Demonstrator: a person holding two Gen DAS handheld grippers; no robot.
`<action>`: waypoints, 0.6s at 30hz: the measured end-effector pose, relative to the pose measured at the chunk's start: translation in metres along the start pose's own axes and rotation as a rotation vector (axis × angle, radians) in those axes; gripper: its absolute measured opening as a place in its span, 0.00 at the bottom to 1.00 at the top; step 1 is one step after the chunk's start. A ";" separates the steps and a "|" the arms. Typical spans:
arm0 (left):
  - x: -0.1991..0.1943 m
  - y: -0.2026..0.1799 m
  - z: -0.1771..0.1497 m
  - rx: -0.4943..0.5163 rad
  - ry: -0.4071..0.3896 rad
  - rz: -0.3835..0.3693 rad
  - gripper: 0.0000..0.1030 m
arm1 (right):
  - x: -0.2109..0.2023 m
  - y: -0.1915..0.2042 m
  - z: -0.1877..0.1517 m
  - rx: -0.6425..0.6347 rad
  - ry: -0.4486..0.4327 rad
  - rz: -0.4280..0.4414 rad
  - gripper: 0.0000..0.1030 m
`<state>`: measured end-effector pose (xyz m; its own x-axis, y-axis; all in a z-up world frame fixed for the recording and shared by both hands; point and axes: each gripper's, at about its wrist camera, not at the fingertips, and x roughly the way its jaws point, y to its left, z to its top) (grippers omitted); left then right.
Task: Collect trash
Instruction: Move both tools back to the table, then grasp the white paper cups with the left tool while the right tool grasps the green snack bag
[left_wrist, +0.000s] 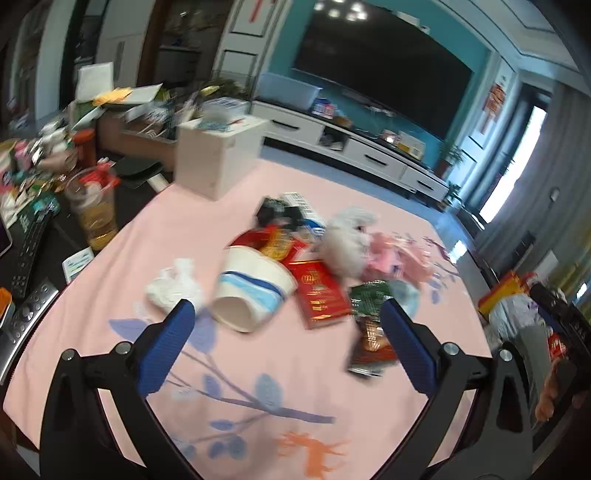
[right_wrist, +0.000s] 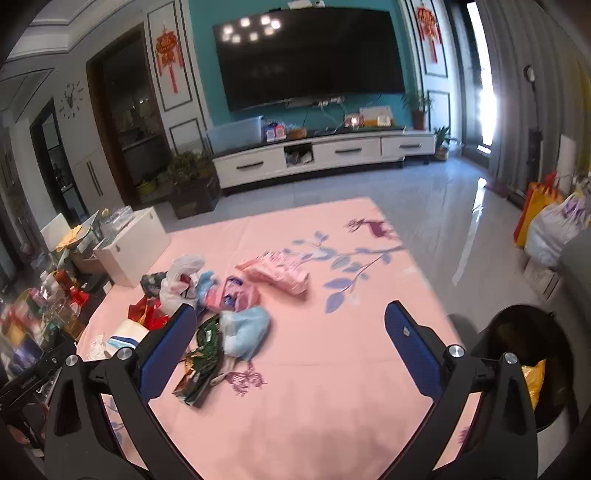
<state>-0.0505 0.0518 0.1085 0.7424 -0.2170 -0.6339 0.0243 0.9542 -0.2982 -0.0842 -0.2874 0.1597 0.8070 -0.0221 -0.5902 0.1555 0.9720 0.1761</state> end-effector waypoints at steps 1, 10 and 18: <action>0.006 0.009 0.001 -0.014 0.012 -0.009 0.97 | 0.006 0.003 -0.003 0.006 0.014 0.007 0.97; 0.050 0.056 0.006 -0.159 0.110 -0.057 0.97 | 0.051 0.046 -0.030 -0.021 0.147 0.110 0.85; 0.073 0.061 0.022 -0.181 0.130 -0.096 0.85 | 0.098 0.091 -0.041 -0.041 0.316 0.166 0.49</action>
<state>0.0198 0.0984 0.0594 0.6496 -0.3406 -0.6798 -0.0387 0.8781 -0.4769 -0.0146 -0.1917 0.0854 0.6025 0.2036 -0.7717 0.0092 0.9651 0.2618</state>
